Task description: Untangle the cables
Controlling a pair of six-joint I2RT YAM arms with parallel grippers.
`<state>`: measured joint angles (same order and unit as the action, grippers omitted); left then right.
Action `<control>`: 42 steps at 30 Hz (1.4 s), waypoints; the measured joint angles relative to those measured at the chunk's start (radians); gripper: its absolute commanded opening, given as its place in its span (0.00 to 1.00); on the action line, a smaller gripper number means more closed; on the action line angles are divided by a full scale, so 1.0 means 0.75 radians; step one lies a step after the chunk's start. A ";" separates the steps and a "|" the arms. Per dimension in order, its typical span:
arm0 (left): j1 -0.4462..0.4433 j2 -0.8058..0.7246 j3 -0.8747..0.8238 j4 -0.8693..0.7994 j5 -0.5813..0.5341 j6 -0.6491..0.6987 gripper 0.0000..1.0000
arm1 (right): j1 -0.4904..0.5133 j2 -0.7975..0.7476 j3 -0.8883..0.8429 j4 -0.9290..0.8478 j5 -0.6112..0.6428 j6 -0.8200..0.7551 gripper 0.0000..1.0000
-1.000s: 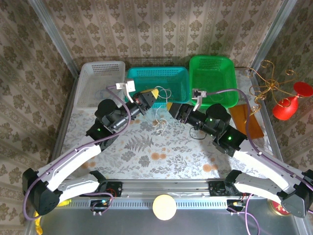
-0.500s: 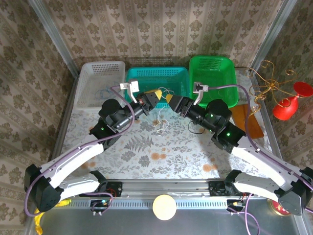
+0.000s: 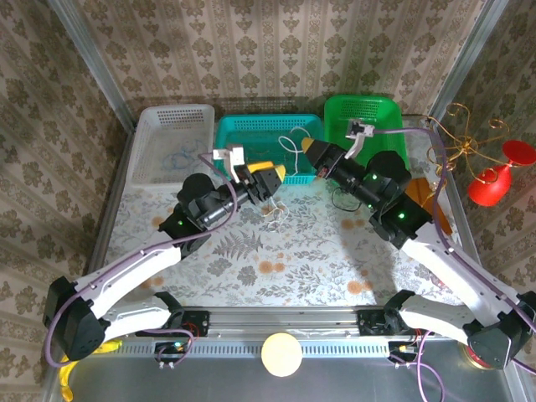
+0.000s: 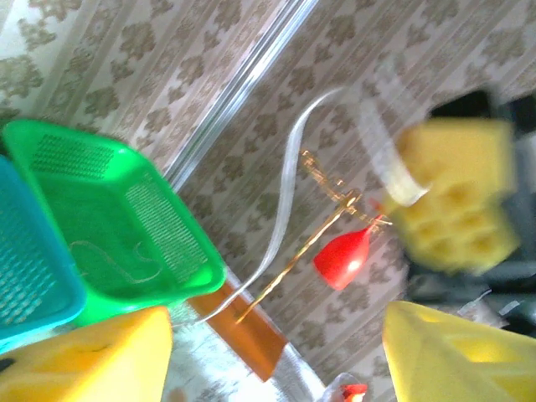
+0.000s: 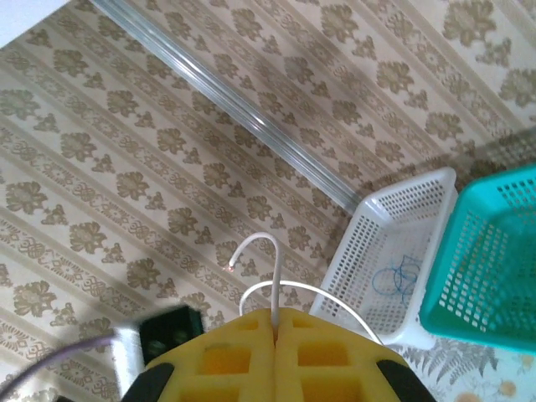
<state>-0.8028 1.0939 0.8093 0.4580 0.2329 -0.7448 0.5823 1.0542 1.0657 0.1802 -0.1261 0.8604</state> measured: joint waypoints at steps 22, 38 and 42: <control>0.057 -0.039 -0.478 -0.198 -0.120 0.418 0.89 | -0.022 0.005 0.309 -0.291 -0.220 -0.142 0.00; -0.046 0.565 -0.252 -0.161 -0.109 0.683 0.89 | -0.022 0.019 0.378 -0.347 -0.272 -0.131 0.00; -0.047 0.707 -0.153 -0.131 -0.129 0.712 0.84 | -0.018 0.019 0.378 -0.347 -0.273 -0.118 0.00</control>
<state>-0.8383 1.6241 0.6945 0.3595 0.1364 -0.2111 0.5686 1.0687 1.3495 -0.0799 -0.3309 0.7719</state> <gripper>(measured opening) 0.871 0.067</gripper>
